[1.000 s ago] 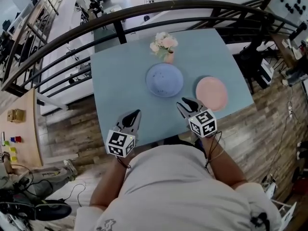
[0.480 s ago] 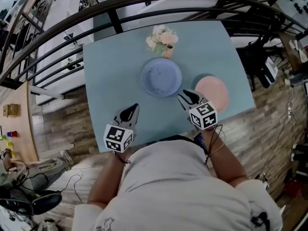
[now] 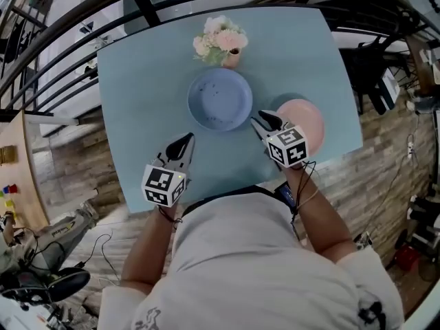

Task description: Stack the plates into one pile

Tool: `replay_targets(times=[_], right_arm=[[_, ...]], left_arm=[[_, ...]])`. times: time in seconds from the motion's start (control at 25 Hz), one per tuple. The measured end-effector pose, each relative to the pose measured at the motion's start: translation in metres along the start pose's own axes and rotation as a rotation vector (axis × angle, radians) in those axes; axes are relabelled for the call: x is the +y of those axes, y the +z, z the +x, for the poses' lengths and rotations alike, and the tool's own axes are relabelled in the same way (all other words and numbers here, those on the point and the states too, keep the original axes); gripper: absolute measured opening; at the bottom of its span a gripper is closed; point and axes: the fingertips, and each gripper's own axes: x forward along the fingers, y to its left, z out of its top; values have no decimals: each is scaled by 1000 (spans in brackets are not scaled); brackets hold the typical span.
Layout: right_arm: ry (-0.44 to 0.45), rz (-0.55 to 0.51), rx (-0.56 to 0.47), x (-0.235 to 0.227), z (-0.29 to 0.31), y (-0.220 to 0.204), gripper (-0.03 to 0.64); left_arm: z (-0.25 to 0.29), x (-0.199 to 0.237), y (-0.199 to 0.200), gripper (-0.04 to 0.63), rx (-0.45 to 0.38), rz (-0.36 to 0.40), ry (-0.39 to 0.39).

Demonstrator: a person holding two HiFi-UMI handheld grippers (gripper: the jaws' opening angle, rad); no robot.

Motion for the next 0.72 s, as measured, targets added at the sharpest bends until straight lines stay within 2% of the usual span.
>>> replay_targets(times=[0.4, 0.72], right_arm=[[-18, 129, 131, -54, 52, -29, 135], [-37, 201, 224, -80, 97, -50, 138]], left_arm=[[60, 15, -16, 5, 80, -42, -11], [93, 35, -30, 5, 106, -78, 2]])
